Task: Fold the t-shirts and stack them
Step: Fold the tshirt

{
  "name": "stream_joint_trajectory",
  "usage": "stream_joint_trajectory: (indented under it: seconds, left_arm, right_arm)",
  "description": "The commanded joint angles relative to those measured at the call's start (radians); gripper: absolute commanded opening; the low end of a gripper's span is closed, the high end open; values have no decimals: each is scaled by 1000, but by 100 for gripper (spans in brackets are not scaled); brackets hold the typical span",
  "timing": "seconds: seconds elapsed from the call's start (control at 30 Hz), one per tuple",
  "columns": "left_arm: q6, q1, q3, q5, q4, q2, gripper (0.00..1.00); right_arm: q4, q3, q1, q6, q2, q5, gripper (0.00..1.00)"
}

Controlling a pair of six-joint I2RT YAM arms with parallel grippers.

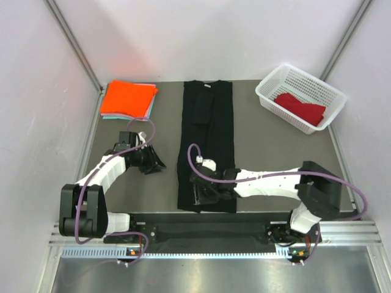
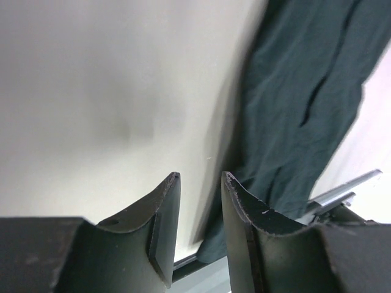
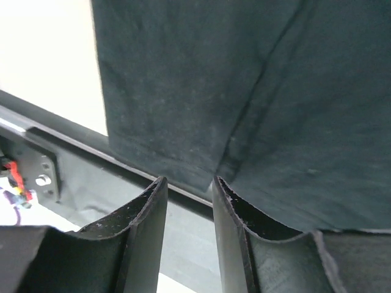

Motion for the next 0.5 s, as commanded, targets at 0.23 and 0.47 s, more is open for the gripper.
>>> stream_joint_trajectory:
  seconds: [0.23,0.47]
  left_arm:
    - [19,4,-2,68,99,14,37]
    - [37,4,8,44,79,1,37]
  right_arm:
    - [-36,70,61,96,81,52,33]
    - [-68,89,69,124,126,58,32]
